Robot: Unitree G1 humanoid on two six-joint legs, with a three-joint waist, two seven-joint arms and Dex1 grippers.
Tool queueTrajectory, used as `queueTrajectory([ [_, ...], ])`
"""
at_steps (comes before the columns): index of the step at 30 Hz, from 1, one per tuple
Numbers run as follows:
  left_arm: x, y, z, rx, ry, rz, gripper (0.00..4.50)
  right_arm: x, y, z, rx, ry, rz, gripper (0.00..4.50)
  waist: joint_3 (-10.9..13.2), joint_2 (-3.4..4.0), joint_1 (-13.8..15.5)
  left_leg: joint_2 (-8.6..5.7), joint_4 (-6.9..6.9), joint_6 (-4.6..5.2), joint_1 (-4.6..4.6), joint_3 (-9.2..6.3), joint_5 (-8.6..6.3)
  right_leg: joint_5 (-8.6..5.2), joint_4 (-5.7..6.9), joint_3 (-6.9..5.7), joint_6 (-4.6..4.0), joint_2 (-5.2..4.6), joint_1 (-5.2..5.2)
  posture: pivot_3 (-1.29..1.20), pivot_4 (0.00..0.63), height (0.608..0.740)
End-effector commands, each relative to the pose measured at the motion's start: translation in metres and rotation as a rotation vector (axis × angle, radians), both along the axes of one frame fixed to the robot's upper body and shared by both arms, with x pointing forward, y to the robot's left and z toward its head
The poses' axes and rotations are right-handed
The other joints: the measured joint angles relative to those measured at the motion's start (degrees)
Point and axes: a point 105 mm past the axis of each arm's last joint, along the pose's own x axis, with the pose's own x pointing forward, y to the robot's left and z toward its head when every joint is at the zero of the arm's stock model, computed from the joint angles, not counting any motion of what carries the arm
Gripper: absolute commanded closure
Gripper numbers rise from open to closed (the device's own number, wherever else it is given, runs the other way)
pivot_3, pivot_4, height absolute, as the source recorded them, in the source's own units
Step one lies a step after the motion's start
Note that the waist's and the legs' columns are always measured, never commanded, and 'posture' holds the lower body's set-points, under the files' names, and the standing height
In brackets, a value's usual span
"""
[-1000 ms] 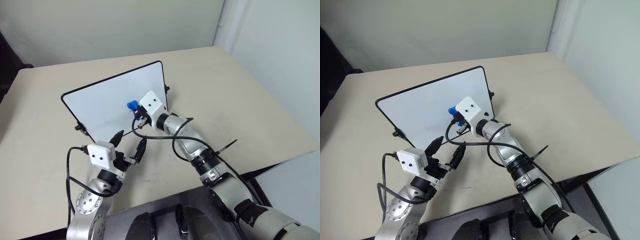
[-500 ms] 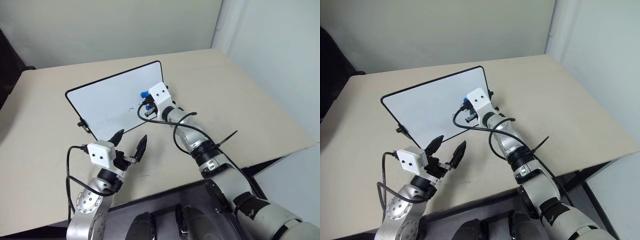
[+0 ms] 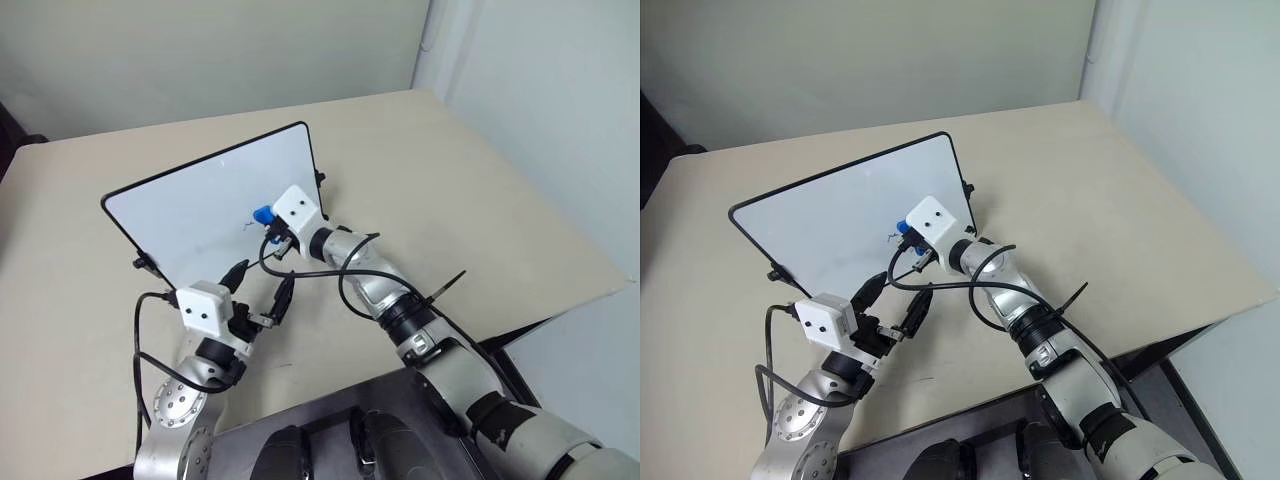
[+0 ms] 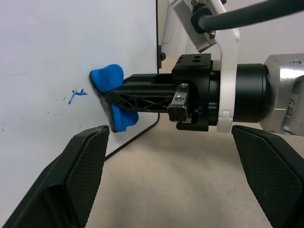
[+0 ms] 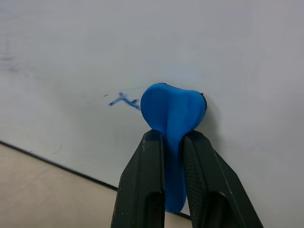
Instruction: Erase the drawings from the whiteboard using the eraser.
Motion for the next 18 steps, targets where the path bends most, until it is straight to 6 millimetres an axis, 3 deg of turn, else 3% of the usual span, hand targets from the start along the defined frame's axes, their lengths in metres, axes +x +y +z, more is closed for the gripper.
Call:
queueTrajectory([
  [1,-0.005,-0.004,0.013,0.005,-0.054,-0.007,0.0,-0.029,0.037,0.013,0.051,-0.026,0.132,3.93,0.0,0.0,0.1,0.0,0.02,0.01,0.0,0.0,0.0,0.0,0.0,0.0,-0.01,0.0,0.01,0.0,0.15,0.74],
  [10,-0.006,-0.005,0.014,0.002,-0.056,-0.008,0.0,-0.047,0.049,0.015,0.045,-0.059,0.229,3.93,0.0,-0.03,0.6,0.0,0.09,0.11,-0.05,0.0,-0.09,0.08,-0.01,0.01,-0.31,-0.01,0.04,0.0,0.15,0.74],
  [18,-0.006,-0.005,0.015,0.001,-0.06,-0.007,0.0,-0.018,0.033,0.014,0.034,-0.051,0.06,3.93,0.0,-0.05,0.7,0.0,0.12,0.15,-0.05,0.0,-0.23,0.09,-0.01,0.0,-0.52,-0.01,0.06,0.0,0.15,0.74],
])
